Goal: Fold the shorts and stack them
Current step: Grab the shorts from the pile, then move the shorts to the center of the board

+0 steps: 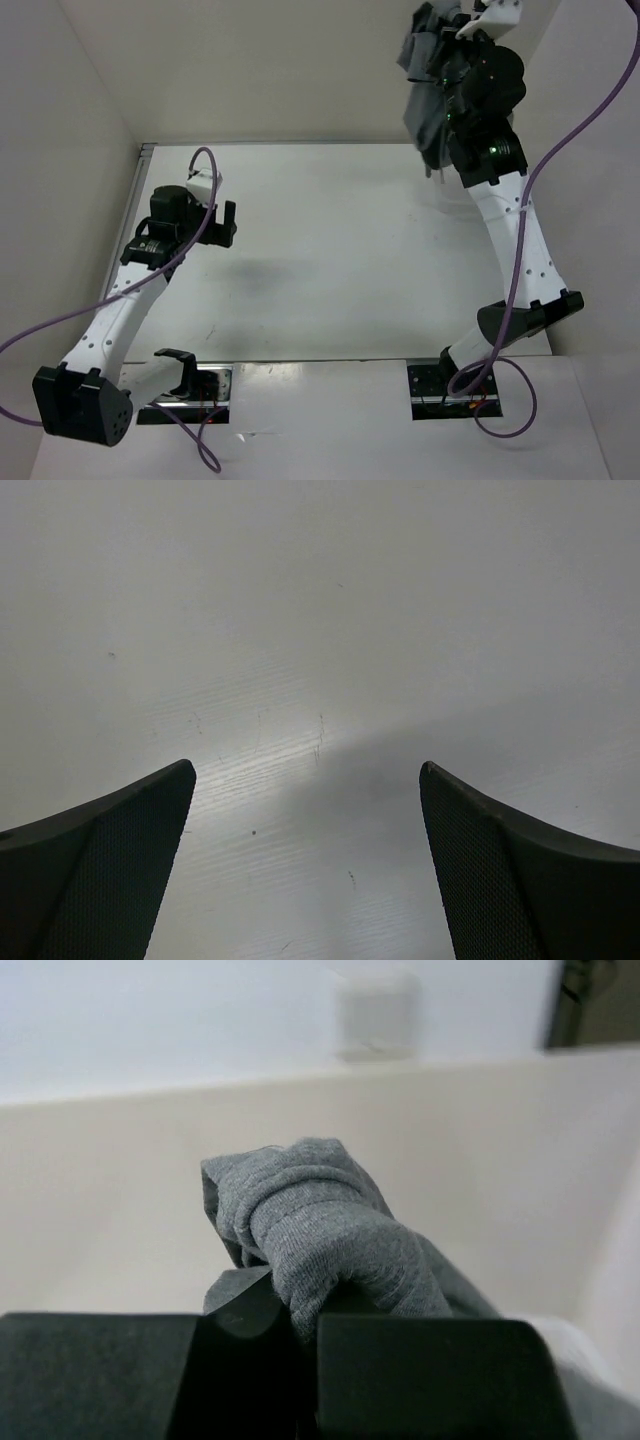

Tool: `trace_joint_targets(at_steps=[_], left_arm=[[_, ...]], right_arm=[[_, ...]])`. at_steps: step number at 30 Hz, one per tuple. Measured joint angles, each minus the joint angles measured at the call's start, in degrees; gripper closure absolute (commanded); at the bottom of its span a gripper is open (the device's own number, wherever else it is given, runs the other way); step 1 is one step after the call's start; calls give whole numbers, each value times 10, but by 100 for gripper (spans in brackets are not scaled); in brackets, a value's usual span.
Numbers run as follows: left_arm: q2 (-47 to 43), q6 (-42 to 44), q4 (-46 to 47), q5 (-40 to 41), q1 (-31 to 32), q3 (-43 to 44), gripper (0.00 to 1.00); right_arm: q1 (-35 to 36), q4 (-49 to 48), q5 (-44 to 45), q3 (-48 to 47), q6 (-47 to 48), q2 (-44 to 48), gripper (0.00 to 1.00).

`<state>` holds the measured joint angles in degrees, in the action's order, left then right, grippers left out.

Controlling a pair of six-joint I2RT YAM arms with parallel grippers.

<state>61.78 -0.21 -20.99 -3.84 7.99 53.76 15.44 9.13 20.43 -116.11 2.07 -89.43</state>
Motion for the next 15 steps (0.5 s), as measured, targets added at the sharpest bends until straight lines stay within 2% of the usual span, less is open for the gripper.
trace_joint_targets(at_steps=[2, 4, 5, 8, 9, 11, 12, 13, 15], left_arm=[[-17, 0, 3, 4, 0, -9, 0], [-28, 0, 9, 10, 0, -14, 0], [-32, 0, 13, 12, -2, -16, 0], [-43, 0, 22, 21, -11, -16, 0], [-46, 0, 24, 23, -15, -16, 0], [-50, 0, 27, 31, -24, -16, 0], [-51, 0, 28, 34, -27, -16, 0], [-51, 0, 28, 36, -29, -16, 0], [-51, 0, 29, 38, -30, -16, 0]], right_arm=[[43, -20, -13, -17, 9, 1, 99], [77, -31, -21, -21, 8, 0, 93], [91, -32, -24, -20, 5, -3, 84], [121, -40, -38, -3, -24, -19, 66], [128, -42, -44, 5, -37, -28, 49], [137, -33, -56, 18, -63, -53, 39], [140, -26, -65, 23, -72, -71, 28], [142, -17, -74, 23, -80, -90, 23], [143, 9, -91, 23, -89, -132, 20]])
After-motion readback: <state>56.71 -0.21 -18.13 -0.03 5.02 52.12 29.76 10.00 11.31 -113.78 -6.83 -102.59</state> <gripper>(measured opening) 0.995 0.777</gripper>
